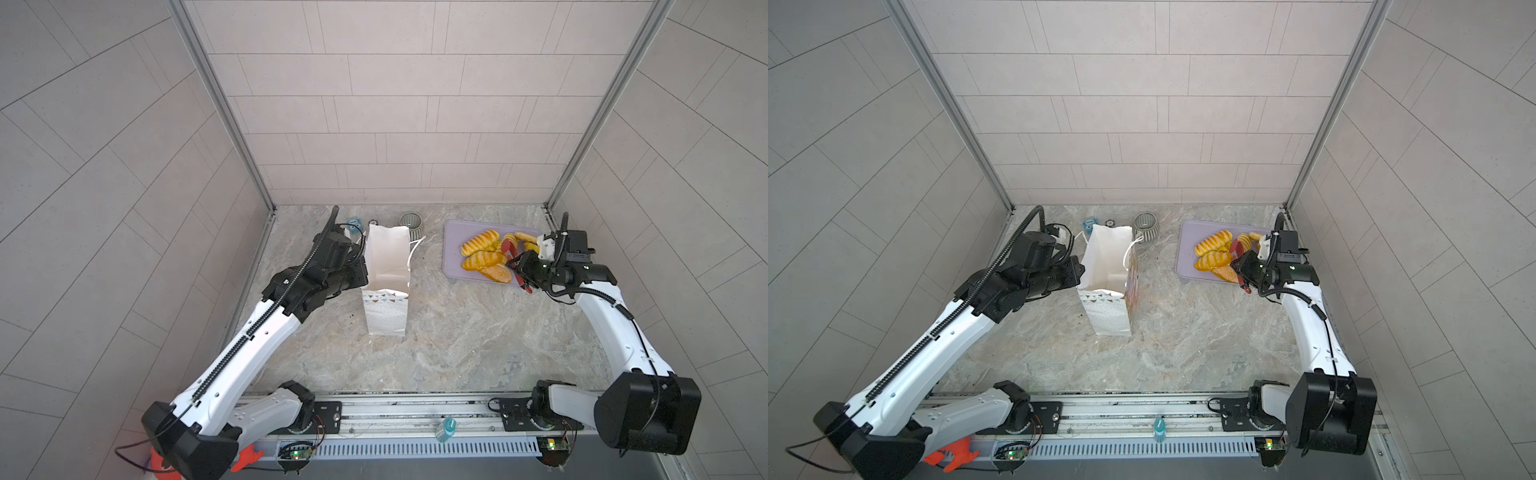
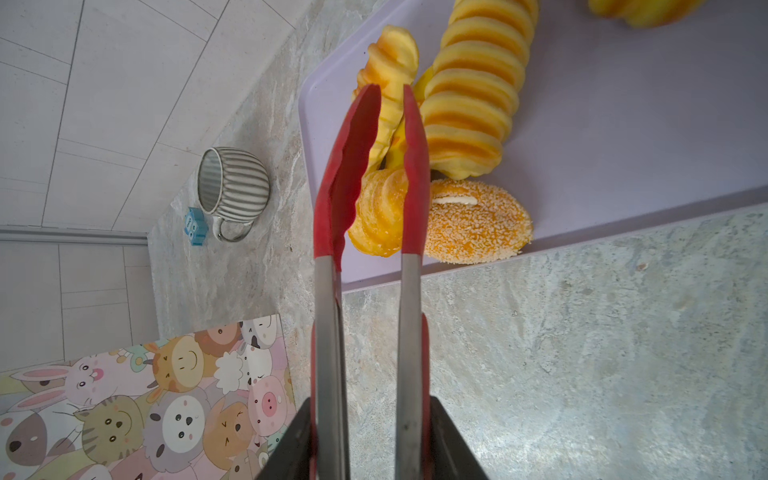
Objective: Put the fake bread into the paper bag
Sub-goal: 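Close the tongs on another spiral yellow bread with the right gripper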
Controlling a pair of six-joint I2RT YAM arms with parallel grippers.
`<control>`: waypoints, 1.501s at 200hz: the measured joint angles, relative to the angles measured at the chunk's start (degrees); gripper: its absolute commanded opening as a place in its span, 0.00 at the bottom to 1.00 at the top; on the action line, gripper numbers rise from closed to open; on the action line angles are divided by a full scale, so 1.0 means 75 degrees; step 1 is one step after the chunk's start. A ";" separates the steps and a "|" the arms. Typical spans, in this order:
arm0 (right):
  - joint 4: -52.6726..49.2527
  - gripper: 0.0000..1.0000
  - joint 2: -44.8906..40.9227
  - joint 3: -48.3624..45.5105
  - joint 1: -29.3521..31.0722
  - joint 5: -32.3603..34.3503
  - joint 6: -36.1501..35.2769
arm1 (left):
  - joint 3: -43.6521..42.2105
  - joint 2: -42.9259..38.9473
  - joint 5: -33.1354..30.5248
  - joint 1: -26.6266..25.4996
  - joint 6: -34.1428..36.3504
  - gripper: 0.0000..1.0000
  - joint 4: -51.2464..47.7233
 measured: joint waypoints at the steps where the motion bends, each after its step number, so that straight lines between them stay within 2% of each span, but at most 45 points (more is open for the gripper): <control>1: 0.0003 0.41 0.0003 -0.0003 0.0000 0.0003 0.0000 | 0.0000 0.0000 0.0000 0.0000 0.0000 0.05 0.0000; 65: 0.0093 0.47 0.0055 -0.0204 -0.0003 0.0017 -0.0009 | -0.0029 0.0000 0.0006 0.0000 0.0000 0.05 0.0067; 156: 0.0382 0.48 0.0210 -0.0714 -0.0003 -0.0221 0.0207 | -0.0029 0.0000 0.0006 0.0000 0.0000 0.05 0.0076; 300: 0.0828 0.47 0.0399 -0.0723 0.0052 -0.0632 0.0493 | -0.0108 -0.0085 -0.0003 0.0000 -0.0003 0.05 0.0102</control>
